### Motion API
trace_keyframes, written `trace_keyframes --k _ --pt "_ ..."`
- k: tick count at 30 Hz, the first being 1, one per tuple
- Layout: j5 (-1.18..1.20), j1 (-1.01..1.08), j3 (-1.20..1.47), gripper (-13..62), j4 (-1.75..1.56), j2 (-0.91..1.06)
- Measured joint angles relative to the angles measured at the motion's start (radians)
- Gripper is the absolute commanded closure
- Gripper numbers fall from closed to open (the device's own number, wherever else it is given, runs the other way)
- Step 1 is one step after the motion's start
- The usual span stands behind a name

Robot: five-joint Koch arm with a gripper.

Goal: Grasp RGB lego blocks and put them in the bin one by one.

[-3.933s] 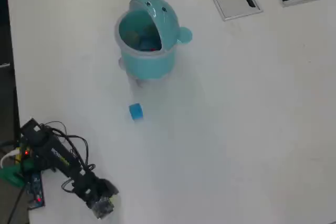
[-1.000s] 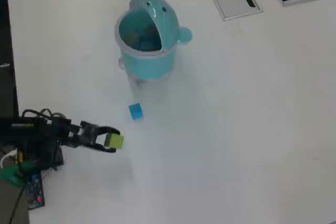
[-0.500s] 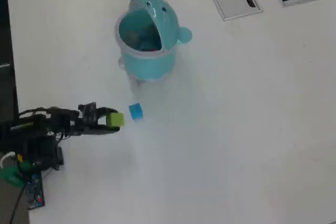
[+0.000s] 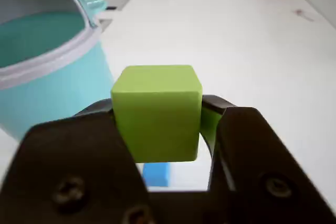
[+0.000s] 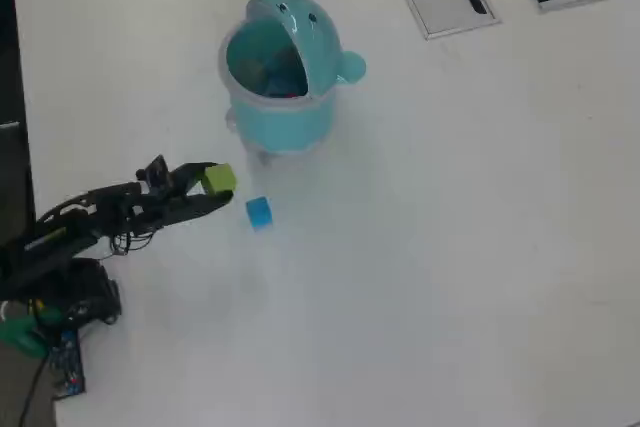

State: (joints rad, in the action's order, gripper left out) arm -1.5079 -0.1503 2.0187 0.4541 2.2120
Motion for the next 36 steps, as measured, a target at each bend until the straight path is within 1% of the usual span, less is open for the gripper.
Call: trace_keyframes --k 2,11,13,14,18,22,33,34,36 --pt "-0.018 -0.031 -0.055 39.3 -0.018 -0.061" --pt "-0.051 -0.170 -0.163 39.4 -0.069 -0.187" --pt "-0.106 -0.245 -0.276 39.4 -0.074 -0.296" --pt "-0.124 -0.259 -0.279 39.4 -0.084 -0.308" --pt "-0.160 -0.285 -0.344 39.4 -0.150 -0.399" --pt "-0.164 -0.314 -0.485 39.4 -0.172 -0.522" --pt "-0.199 -0.364 -0.635 39.4 -0.173 -0.689" --pt "-0.207 -0.379 -0.713 39.4 -0.175 -0.739" --pt "-0.209 -0.390 -0.747 39.4 -0.175 -0.750"
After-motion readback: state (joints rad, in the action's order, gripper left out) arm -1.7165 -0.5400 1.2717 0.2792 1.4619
